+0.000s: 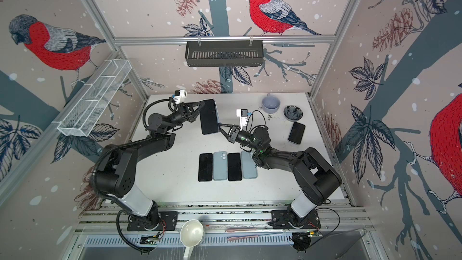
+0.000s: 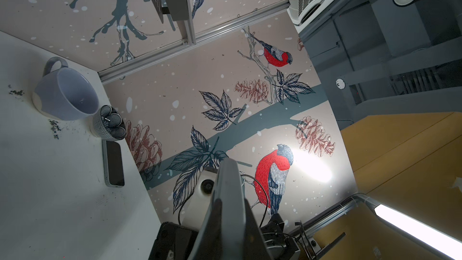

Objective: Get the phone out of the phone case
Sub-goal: 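Lower the phone toward the phone row with both grippers holding it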

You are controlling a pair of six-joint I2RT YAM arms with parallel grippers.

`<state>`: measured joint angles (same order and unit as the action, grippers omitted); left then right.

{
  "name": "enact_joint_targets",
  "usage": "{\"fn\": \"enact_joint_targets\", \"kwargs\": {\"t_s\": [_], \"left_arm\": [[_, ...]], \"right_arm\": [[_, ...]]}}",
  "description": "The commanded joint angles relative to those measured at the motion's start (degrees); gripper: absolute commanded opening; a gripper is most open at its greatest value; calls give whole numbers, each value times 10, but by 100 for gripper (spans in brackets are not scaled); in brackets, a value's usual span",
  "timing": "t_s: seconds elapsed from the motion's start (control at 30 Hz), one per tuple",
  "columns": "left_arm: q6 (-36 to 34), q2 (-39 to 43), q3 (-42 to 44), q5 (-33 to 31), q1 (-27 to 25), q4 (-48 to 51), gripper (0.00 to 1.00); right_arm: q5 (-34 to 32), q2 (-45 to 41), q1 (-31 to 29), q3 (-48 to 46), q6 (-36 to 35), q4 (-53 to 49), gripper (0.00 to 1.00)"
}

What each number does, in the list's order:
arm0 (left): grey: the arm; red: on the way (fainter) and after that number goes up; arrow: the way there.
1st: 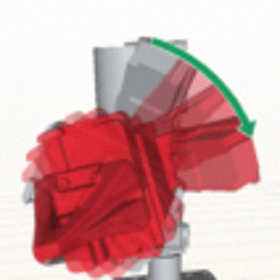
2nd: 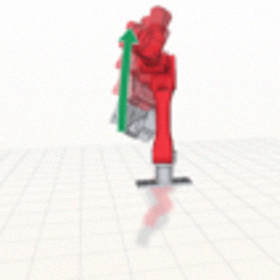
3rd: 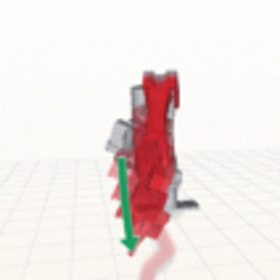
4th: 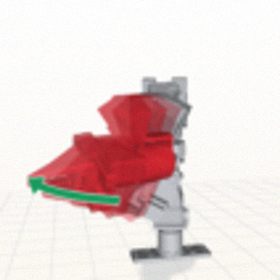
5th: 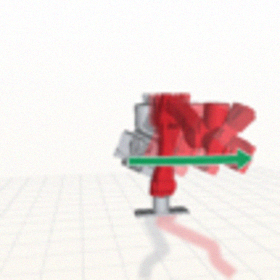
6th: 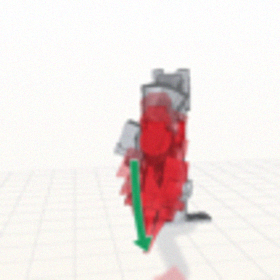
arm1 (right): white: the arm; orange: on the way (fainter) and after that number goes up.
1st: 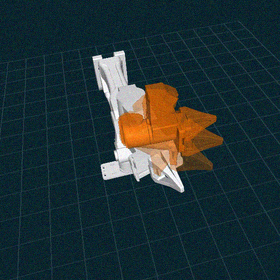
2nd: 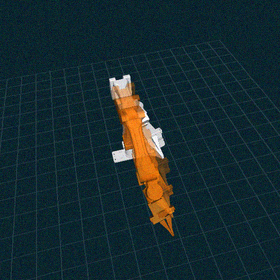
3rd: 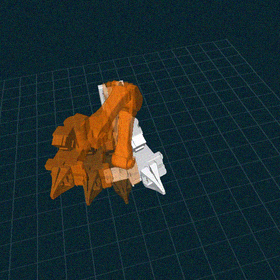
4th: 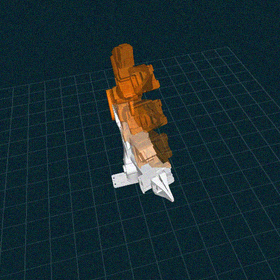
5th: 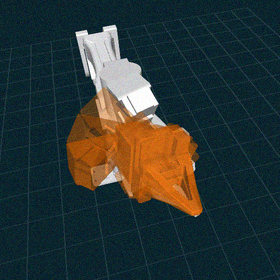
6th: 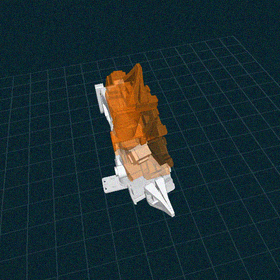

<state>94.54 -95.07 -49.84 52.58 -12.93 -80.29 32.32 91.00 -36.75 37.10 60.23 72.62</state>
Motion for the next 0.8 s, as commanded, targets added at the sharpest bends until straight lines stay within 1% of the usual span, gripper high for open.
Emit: {"fn": "enact_joint_targets", "kwargs": {"t_s": [0.0,0.07,0.1,0.13,0.17,0.2,0.23,0.37,0.4,0.47,0.53,0.6,0.7,0.77], "left_arm": [[-63,9,-3,-6,-5,42,0],[-127,20,-10,-16,-14,137,0],[-164,25,-17,-24,-19,185,4],[-200,29,-22,-35,-24,234,10],[-225,31,-28,-46,-28,273,20],[-257,33,-34,-58,-32,314,32],[-283,33,-41,-70,-35,352,37],[-332,30,-58,-102,-44,415,53],[-346,31,-65,-110,-48,432,59],[-387,37,-70,-136,-55,477,65],[-418,46,-91,-157,-63,509,72],[-443,61,-93,-175,-70,528,81],[-503,95,-94,-210,-85,573,84],[-570,126,-99,-243,-110,621,84]], "right_arm": [[-2,-19,-1,-29,48,67,7],[-5,-40,-1,-50,57,66,4],[-8,-53,0,-59,55,55,3],[-14,-69,-1,-69,53,39,2],[-19,-85,1,-77,47,13,2],[-28,-104,3,-85,39,-26,2],[-41,-125,7,-92,29,-70,1],[-68,-190,26,-113,0,-183,1],[-70,-213,32,-116,-4,-209,1],[-79,-241,45,-120,-9,-258,0],[-81,-262,58,-128,-10,-288,0],[-76,-279,75,-132,-9,-310,0],[-60,-289,91,-131,-10,-337,0],[-48,-290,100,-127,-13,-354,0]]}}
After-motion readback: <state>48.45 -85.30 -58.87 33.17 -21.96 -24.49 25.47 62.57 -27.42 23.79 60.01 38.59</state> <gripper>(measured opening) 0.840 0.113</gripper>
